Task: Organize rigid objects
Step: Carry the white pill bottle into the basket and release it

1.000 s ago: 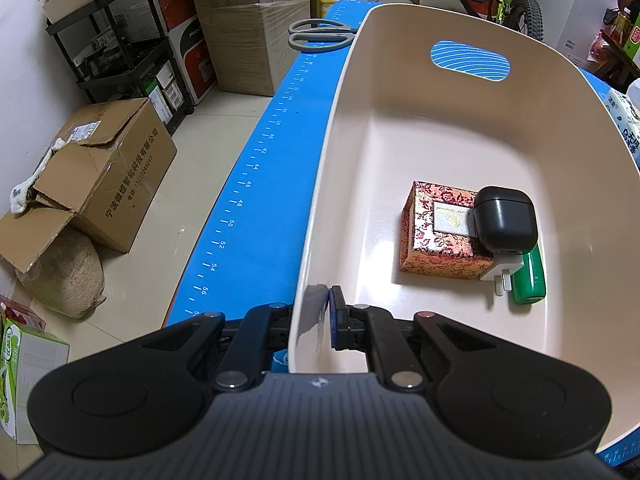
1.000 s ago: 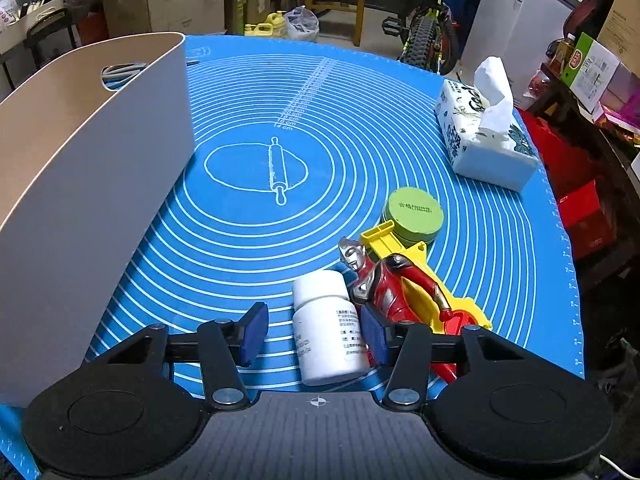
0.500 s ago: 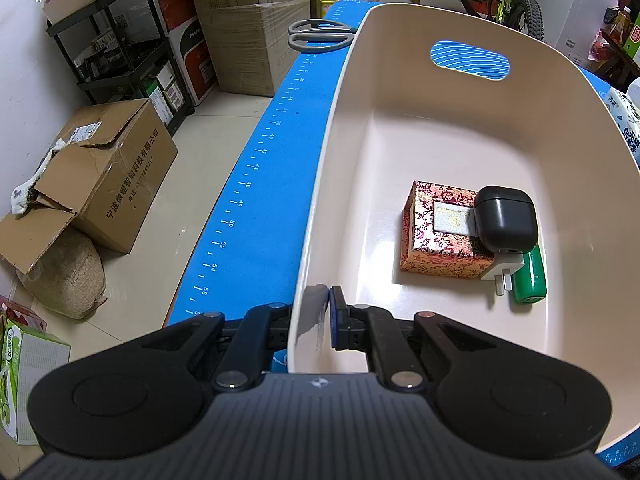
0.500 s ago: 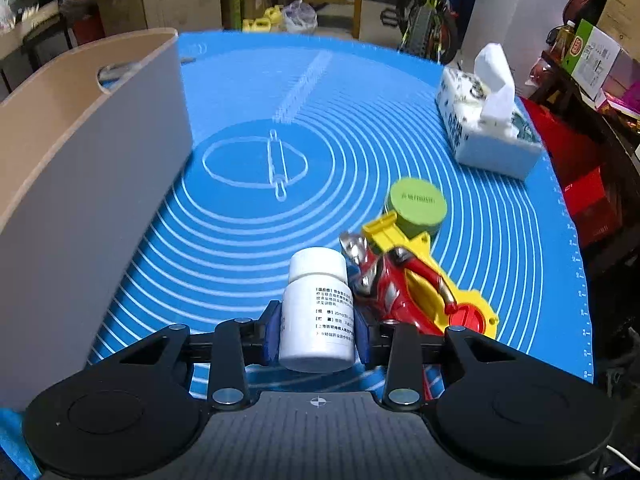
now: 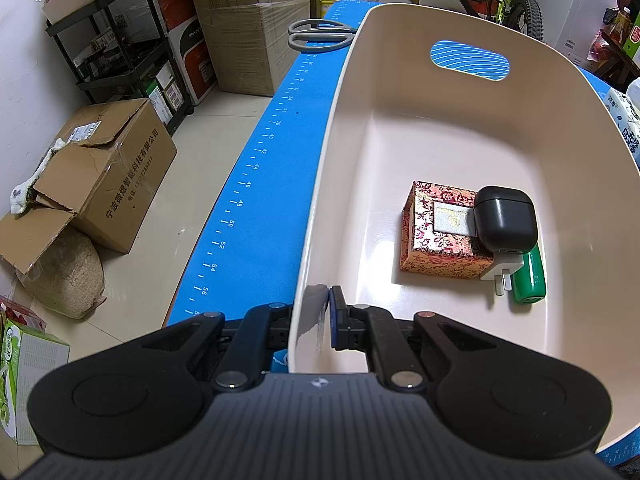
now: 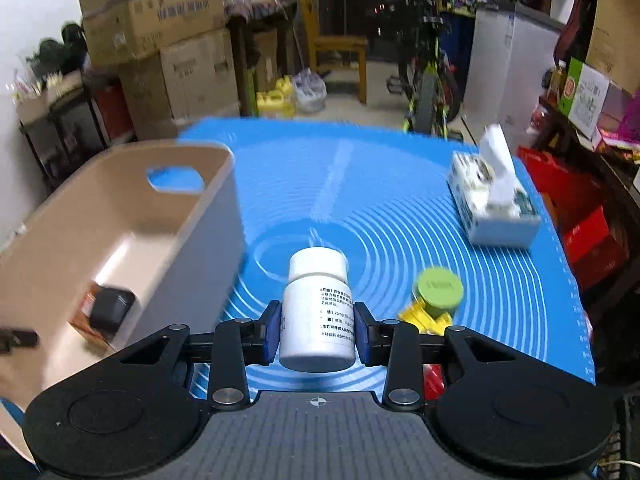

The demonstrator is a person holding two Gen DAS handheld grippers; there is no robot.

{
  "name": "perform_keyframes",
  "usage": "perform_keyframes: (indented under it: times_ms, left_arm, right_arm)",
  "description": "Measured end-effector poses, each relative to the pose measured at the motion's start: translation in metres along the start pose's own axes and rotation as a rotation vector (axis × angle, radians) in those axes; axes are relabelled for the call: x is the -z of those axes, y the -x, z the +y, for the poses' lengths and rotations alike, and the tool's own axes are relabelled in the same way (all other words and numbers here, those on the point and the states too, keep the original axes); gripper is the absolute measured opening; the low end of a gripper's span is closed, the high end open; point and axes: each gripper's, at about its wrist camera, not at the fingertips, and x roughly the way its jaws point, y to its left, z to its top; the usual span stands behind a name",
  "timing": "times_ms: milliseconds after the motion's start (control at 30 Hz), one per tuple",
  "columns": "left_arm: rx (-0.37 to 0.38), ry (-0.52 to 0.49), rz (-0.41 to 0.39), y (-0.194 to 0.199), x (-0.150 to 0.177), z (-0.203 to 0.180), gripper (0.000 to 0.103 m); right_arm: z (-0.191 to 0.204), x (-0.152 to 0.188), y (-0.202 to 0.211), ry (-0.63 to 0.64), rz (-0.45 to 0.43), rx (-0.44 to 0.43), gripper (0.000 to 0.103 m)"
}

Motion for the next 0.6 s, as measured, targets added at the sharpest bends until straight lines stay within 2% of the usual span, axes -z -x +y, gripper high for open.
perform_keyframes:
  times_ms: [167,600]
  left_arm:
    - [0.006,0.015,0.004,-0.001,-0.001,0.000,0.012]
    - [0.019,0.035,0.009,-0.004,-0.003,0.004,0.011]
  right_arm:
    - [0.020,-0.010,0.013,0.007,-0.060,-0.045,0.044]
    - [0.044,-0.016,0.027,0.020,-0.114,-0.083,0.044]
